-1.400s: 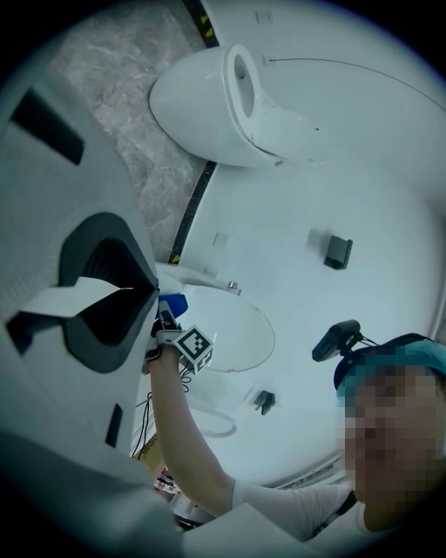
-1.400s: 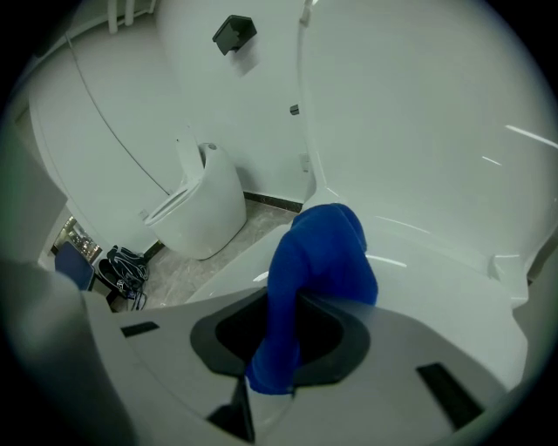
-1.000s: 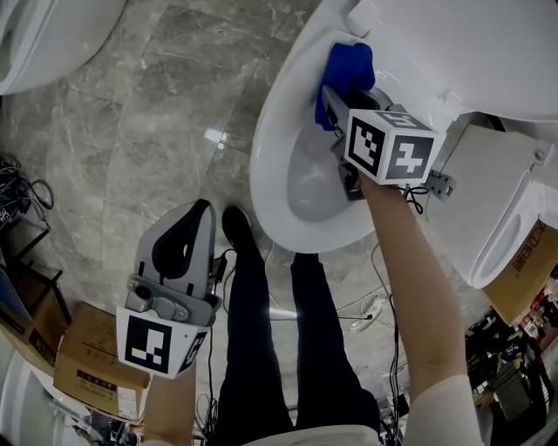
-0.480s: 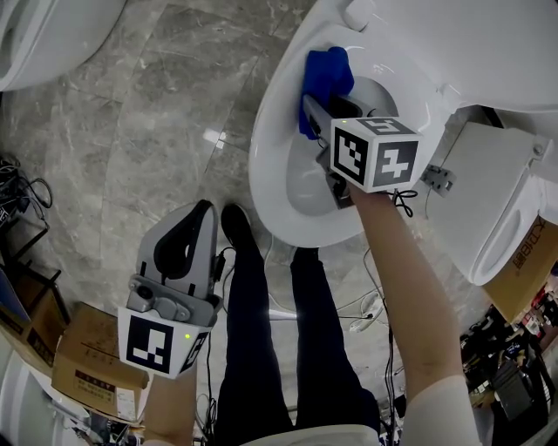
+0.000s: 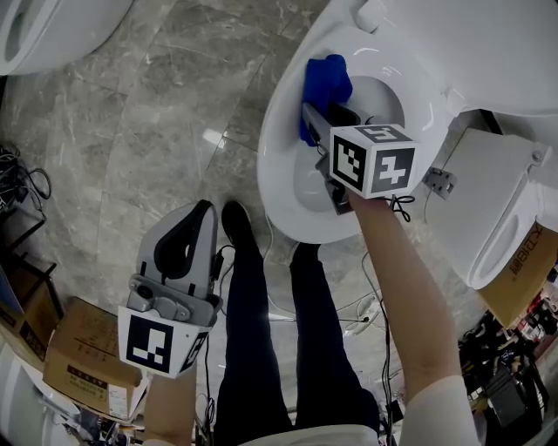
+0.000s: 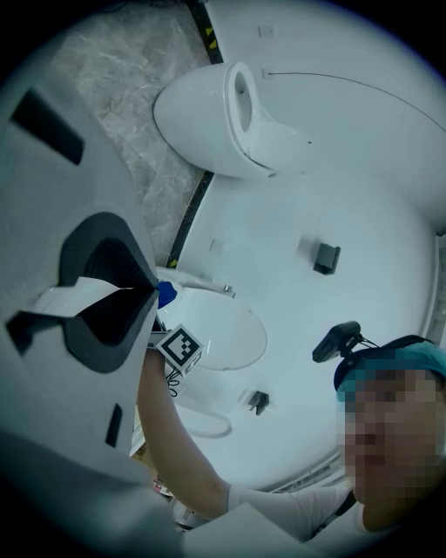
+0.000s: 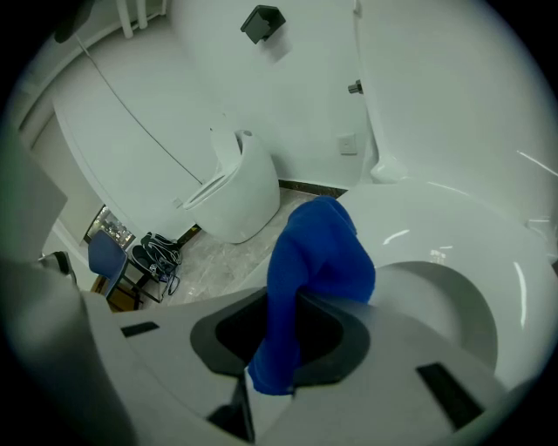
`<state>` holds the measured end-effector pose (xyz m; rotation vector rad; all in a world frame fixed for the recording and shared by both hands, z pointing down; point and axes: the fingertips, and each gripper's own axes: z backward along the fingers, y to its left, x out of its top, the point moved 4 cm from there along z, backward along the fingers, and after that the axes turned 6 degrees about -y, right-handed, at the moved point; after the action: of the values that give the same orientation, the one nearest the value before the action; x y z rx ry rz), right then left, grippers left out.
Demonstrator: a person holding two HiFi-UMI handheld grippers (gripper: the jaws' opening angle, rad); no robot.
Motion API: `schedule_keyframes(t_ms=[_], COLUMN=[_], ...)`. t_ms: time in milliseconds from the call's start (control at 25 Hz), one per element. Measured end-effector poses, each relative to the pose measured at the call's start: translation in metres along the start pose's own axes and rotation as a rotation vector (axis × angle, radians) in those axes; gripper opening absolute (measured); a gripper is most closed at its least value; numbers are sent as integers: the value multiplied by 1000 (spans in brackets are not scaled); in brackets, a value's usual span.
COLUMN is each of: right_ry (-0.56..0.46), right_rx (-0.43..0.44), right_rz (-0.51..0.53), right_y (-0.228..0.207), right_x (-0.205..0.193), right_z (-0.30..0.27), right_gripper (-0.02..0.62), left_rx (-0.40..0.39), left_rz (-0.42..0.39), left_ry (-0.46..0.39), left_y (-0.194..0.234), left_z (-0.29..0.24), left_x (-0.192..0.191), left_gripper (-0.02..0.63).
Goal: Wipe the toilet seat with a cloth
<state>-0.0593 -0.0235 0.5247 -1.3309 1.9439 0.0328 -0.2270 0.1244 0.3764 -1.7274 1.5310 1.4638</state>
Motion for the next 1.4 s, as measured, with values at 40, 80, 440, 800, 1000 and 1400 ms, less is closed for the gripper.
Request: schedule_keyframes(t_ms=[40, 80, 440, 800, 1000, 1400], right_ry=[3, 6, 52, 68, 87, 123], right_rx=[2, 6, 51, 73, 76, 140], right_rz=[2, 5, 119, 85, 146, 117], right_y=[2, 5, 31, 44, 57, 77], right_x=[-1, -3, -21, -36, -48, -89], right_z=[0, 1, 6, 12, 18, 42], right_gripper=[74, 74, 74, 74, 74, 74], left_rx=[1, 2, 12, 18, 17, 0], left_rz=[1, 2, 6, 10, 5, 1], left_ry=[-1, -2, -10, -13, -3, -3], left_y=[0, 0, -5, -8, -9, -20], left_z=[2, 4, 16, 24, 27, 17], left_x=[-1, -1, -7, -12, -14, -13], left_gripper=[9, 9, 9, 9, 9, 9])
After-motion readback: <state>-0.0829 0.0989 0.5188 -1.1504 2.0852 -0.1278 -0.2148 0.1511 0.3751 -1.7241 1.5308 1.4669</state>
